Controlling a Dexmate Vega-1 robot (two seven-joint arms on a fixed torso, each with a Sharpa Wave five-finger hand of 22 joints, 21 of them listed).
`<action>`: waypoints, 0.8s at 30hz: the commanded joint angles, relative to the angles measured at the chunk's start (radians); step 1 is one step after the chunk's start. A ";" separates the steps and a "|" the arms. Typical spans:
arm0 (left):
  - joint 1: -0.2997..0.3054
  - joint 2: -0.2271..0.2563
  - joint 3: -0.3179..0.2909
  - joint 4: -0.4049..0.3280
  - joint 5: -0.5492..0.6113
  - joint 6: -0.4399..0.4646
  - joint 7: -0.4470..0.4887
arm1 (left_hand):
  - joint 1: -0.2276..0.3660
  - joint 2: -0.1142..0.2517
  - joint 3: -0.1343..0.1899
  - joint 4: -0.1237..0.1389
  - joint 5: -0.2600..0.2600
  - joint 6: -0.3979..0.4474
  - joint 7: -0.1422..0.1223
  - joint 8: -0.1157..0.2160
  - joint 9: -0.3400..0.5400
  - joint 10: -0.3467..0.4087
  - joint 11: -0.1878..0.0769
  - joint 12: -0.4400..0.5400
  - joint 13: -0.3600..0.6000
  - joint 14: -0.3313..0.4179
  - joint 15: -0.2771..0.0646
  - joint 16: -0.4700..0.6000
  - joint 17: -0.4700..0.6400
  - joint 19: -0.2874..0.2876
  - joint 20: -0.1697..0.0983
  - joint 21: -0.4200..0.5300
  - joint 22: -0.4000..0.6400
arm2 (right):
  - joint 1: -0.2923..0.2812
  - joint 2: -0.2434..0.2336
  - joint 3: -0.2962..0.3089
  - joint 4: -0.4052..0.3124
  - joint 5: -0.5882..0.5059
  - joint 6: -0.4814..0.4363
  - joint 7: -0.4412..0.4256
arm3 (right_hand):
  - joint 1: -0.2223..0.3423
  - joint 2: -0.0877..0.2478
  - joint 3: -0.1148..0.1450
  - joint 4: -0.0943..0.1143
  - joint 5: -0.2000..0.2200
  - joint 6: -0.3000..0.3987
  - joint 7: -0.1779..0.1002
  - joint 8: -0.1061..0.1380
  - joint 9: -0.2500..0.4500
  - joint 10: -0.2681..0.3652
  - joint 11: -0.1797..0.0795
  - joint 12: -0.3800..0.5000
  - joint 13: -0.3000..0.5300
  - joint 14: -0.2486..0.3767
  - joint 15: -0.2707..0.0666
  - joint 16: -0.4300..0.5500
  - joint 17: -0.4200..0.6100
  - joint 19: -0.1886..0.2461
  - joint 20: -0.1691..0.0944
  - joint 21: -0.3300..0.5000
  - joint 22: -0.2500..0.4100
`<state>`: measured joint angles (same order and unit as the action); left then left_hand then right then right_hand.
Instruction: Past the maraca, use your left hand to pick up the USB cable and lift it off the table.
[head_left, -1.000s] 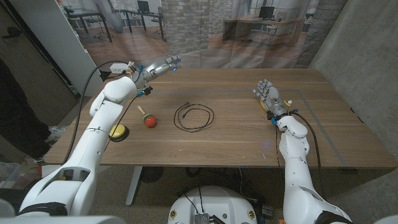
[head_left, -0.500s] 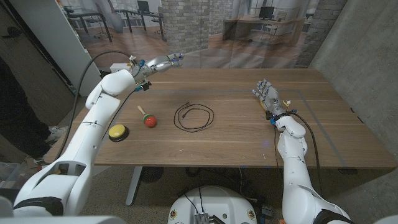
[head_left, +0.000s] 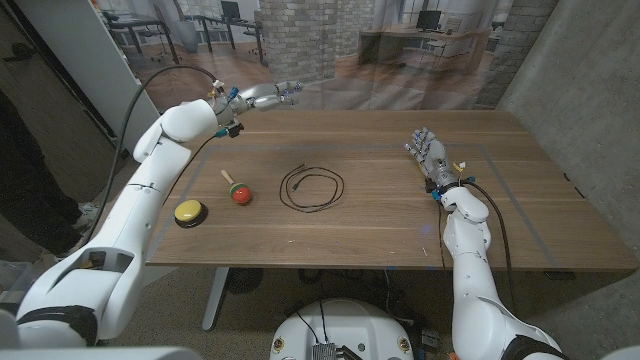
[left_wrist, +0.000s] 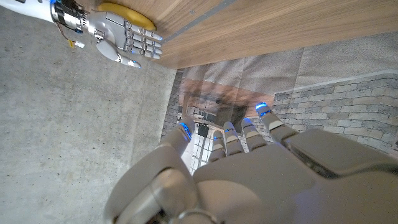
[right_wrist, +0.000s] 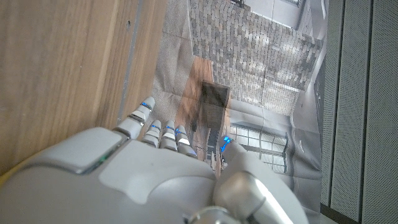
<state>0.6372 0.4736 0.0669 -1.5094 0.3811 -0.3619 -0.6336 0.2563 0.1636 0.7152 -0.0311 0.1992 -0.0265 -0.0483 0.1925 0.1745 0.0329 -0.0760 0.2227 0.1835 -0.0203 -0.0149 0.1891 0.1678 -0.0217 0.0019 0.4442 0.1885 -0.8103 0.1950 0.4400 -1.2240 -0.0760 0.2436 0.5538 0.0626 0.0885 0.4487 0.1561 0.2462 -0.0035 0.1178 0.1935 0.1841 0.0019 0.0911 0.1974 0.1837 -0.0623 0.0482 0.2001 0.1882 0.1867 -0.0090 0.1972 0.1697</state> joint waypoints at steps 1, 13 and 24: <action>-0.038 0.027 0.025 -0.011 0.027 -0.049 -0.041 | 0.017 0.009 0.001 -0.011 -0.006 0.005 -0.012 0.000 0.003 0.005 -0.008 0.003 0.005 0.003 -0.006 -0.002 0.000 0.004 0.003 0.006 0.002 | -0.007 0.012 -0.005 -0.002 0.001 0.023 -0.013 | -0.008 0.062 0.006 0.000 -0.005 0.011 0.003 0.002 0.001 0.011 0.004 0.002 0.005 -0.001 0.001 -0.003 0.003 0.009 0.000 0.002 0.002; -0.078 0.037 0.046 0.007 0.031 -0.110 -0.078 | 0.033 -0.001 -0.008 -0.028 -0.009 0.012 -0.028 0.000 0.003 0.013 -0.022 0.002 0.005 0.011 -0.023 -0.002 0.000 0.015 -0.014 0.007 0.003 | -0.025 0.030 -0.011 -0.022 0.002 0.037 -0.028 | -0.009 0.062 0.007 0.000 -0.006 0.012 0.004 0.001 0.001 0.013 0.005 0.002 0.005 0.000 0.000 -0.004 0.003 0.010 0.000 0.001 0.002; -0.115 0.050 0.082 0.007 0.056 -0.166 -0.125 | 0.043 -0.015 -0.020 -0.047 -0.012 0.014 -0.041 -0.002 0.003 0.018 -0.028 0.000 0.005 0.015 -0.033 -0.004 0.000 0.017 -0.023 0.006 0.002 | -0.028 0.033 -0.016 -0.023 0.001 0.069 -0.038 | -0.009 0.060 0.008 -0.001 -0.007 0.021 0.003 0.004 0.001 0.022 0.005 0.004 0.005 0.008 -0.001 -0.002 0.002 0.015 0.002 0.003 0.002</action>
<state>0.5558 0.5121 0.1201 -1.5053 0.4180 -0.4755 -0.7189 0.2929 0.1529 0.6936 -0.0693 0.1907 -0.0126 -0.0810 0.1925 0.1745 0.0533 -0.0964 0.2227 0.1835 -0.0064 -0.0289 0.1891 0.1679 -0.0039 -0.0160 0.4442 0.1883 -0.8325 0.2225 0.4291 -1.2416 -0.0742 0.2794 0.5296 0.0626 0.0884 0.4487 0.1561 0.2393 0.0092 0.1160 0.1935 0.1822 0.0152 0.0904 0.1974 0.1837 -0.0624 0.0482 0.2001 0.1882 0.1904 -0.0054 0.1972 0.1697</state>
